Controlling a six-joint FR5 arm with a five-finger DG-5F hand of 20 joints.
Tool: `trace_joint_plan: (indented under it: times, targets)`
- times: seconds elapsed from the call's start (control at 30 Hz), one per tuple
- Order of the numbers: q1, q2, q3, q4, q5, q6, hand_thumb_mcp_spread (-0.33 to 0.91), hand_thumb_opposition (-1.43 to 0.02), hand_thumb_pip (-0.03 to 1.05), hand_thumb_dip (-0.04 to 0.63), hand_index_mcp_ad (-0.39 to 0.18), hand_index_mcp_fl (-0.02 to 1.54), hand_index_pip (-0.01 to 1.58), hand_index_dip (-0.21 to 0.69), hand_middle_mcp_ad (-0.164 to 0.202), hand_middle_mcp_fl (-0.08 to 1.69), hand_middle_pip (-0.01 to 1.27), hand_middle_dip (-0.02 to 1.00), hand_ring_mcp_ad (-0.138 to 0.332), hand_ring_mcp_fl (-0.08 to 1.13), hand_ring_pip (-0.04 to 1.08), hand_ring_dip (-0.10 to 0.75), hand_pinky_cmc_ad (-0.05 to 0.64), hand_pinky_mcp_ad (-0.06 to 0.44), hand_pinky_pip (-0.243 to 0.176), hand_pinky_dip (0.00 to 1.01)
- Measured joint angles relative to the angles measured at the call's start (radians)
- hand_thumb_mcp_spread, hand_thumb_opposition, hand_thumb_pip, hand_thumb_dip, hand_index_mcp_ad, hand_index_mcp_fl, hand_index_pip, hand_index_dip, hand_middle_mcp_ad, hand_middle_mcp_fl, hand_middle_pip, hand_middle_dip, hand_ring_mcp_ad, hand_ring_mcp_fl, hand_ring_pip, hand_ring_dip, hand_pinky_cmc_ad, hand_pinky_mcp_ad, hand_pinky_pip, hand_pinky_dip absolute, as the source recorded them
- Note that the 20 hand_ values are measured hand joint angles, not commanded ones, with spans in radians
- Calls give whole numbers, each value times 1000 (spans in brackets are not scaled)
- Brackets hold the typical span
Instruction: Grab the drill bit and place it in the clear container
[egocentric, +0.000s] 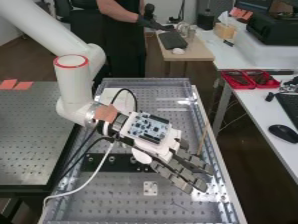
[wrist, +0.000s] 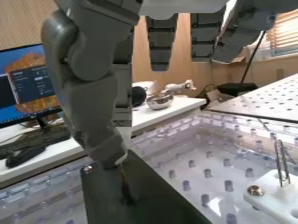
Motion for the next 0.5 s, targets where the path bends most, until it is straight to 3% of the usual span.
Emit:
trace_joint_plan:
  times: [0.1, 0.5]
  targets:
    - [0, -2, 0, 7, 3, -1, 677, -923, 393, 314, -185, 747, 1038, 293, 61, 73, 154, 112, 215, 12, 93, -5, 251, 169, -89, 175]
    - [1, -5, -12, 56, 5, 8, 693, -990, 389, 314, -185, 855, 972, 291, 58, 159, 154, 108, 213, 24, 94, -5, 244, 169, -89, 175]
